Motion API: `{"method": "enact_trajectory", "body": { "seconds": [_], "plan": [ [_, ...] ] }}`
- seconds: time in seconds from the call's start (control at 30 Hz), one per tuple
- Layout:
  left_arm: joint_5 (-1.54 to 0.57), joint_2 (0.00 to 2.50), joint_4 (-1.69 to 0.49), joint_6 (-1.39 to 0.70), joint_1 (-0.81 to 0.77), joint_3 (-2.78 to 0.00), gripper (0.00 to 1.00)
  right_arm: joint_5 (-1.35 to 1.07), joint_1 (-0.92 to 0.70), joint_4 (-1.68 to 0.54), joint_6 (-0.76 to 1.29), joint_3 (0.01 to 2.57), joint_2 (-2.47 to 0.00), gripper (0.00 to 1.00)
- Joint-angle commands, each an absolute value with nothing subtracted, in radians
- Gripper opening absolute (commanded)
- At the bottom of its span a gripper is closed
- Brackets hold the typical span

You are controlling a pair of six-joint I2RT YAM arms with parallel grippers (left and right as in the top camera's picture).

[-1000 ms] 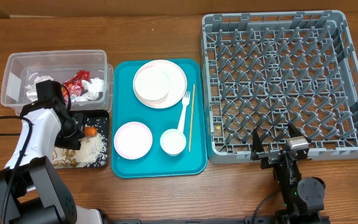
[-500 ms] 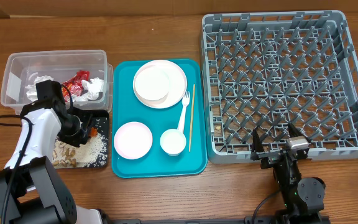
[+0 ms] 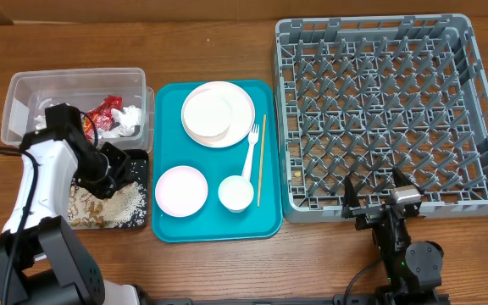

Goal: Sort waste into correct bins and load items into the dishwasher
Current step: 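Lower the carrot onto the black tray and open the left gripper, then move the left gripper over the white cup on the teal tray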

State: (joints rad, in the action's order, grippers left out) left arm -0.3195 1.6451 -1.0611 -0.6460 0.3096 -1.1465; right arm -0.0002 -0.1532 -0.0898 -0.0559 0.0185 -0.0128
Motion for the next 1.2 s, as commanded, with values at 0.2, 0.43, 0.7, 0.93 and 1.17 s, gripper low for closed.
{"method": "enact_trajectory", "body": {
  "seconds": [0.2, 0.43, 0.7, 0.93, 1.17],
  "plan": [
    [-0.302, 1.607, -1.175, -0.557, 0.238, -1.288, 0.04, -0.001, -0.162, -0.084, -0.052, 0.008, -0.004, 1.00],
    [-0.212, 1.586, -1.171, -0.588, 0.089, -1.288, 0.04, -0.001, -0.162, -0.084, -0.052, 0.008, -0.004, 1.00],
    [-0.132, 1.586, -1.106, -0.631, -0.120, -1.288, 0.04, -0.002, -0.162, -0.084, -0.052, 0.008, -0.004, 1.00],
    [-0.120, 1.586, -1.048, -0.670, -0.281, -1.288, 0.04, -0.002, -0.162, -0.084, -0.052, 0.008, -0.004, 1.00],
    [-0.088, 1.586, -1.040, -0.670, -0.420, -1.287, 0.06, -0.002, -0.162, -0.084, -0.052, 0.008, -0.004, 1.00]
  ]
}}
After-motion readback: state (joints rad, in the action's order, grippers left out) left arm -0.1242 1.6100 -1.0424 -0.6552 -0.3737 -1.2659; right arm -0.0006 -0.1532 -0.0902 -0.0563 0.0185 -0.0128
